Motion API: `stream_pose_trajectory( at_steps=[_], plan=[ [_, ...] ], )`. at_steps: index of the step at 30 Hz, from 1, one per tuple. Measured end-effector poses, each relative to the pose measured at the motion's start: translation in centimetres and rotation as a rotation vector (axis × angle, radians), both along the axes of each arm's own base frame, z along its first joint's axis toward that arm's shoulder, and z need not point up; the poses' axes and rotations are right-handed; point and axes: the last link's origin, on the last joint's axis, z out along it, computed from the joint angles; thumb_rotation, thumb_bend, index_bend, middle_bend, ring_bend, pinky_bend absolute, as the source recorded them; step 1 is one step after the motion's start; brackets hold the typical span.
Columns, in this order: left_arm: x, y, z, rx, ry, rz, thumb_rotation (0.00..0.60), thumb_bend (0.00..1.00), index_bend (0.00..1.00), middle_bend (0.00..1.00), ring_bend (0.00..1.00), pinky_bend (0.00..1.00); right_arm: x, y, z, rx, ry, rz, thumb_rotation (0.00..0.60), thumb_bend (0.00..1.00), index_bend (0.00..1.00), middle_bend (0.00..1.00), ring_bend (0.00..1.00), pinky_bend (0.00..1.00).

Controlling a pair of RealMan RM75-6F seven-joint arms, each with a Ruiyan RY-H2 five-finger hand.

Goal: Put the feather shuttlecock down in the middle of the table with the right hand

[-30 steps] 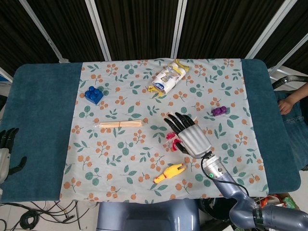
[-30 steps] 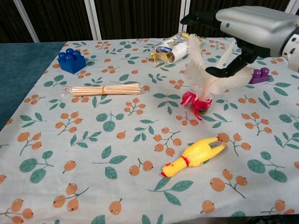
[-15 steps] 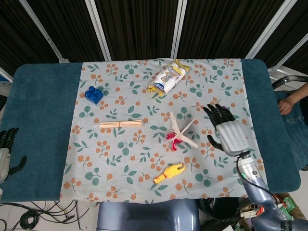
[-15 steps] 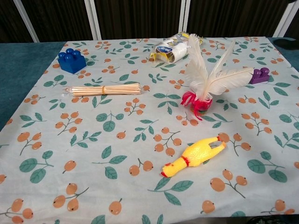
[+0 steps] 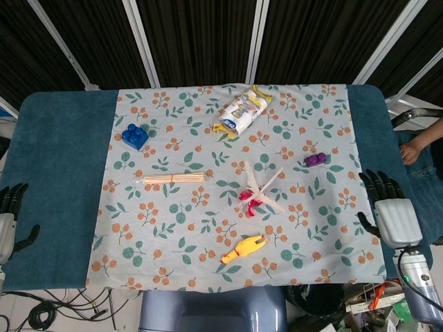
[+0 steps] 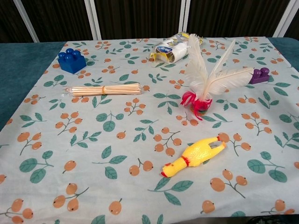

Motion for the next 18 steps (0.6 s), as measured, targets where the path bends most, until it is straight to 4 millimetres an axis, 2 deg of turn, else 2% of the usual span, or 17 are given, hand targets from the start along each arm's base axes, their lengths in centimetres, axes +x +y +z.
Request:
stream_pose_trajectory(
  at_steps=[5, 10, 18],
  plan=[
    [0.1, -0.1, 0.0, 0.005, 0.000, -0.004, 0.600, 0.33, 0.03, 0.06, 0.01, 0.05, -2.7, 1.0, 0.9, -0.036, 0.034, -0.018, 0.600, 0.25, 0.00, 0.04, 0.04, 0.12],
    [0.2, -0.2, 0.0, 0.008, -0.002, -0.008, 0.600, 0.33, 0.03, 0.06, 0.01, 0.05, -4.7, 2.2, 1.5, -0.043, 0.018, -0.051, 0.600, 0.25, 0.00, 0.04, 0.04, 0.12],
    [0.4, 0.0, 0.3, 0.032, -0.026, -0.046, 0.600, 0.33, 0.03, 0.06, 0.01, 0.05, -6.6, 3.8, 2.2, -0.053, 0.004, -0.079, 0.600, 0.22, 0.00, 0.04, 0.04, 0.12]
  ],
)
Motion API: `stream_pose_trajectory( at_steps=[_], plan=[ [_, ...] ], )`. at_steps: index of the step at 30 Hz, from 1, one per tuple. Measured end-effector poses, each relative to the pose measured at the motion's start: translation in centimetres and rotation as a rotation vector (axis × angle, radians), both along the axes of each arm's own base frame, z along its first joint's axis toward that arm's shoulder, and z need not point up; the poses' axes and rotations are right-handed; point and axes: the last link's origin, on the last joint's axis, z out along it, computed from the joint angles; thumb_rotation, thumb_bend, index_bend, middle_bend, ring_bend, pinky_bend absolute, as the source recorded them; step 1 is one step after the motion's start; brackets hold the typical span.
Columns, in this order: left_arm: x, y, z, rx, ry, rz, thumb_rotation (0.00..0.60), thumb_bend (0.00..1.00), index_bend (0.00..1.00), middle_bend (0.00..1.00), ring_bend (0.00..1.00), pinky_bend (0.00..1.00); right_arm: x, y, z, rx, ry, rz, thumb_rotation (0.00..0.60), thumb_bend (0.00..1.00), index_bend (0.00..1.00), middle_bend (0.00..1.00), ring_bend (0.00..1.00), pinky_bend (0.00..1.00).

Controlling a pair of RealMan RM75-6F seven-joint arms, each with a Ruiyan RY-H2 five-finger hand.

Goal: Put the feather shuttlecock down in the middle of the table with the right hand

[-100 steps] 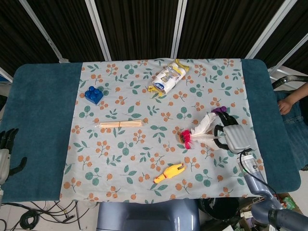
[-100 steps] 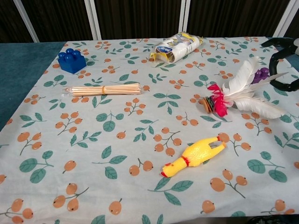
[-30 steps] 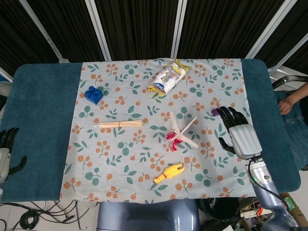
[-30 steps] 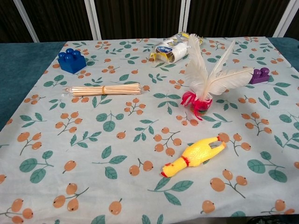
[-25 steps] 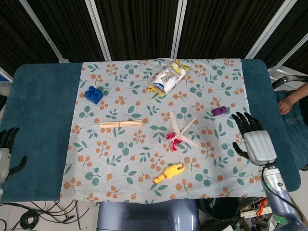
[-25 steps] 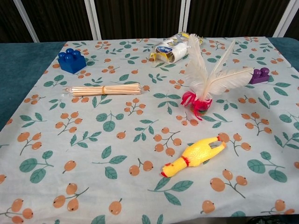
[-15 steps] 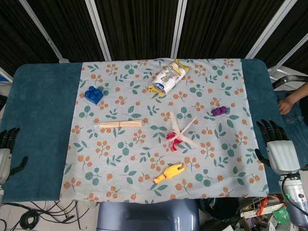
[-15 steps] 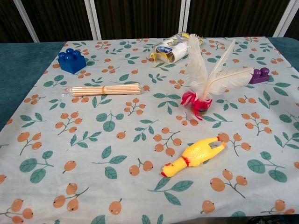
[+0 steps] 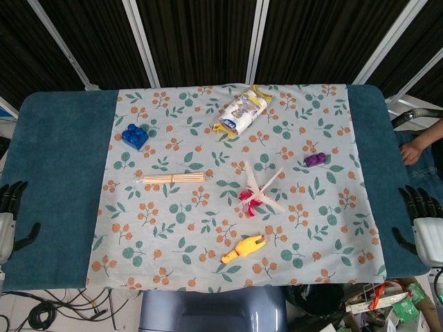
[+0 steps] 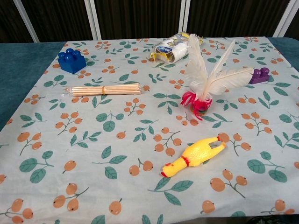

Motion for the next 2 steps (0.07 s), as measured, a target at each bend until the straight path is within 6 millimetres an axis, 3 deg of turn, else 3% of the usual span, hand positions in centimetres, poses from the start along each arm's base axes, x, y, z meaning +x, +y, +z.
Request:
stream_pose_trajectory(
  at_steps=[2],
  plan=[
    [0.04, 0.05, 0.05, 0.006, -0.006, -0.008, 0.600, 0.33, 0.03, 0.06, 0.01, 0.05, -0.15, 0.20, 0.07, -0.001, -0.006, -0.001, 0.600, 0.22, 0.00, 0.04, 0.04, 0.12]
  ],
)
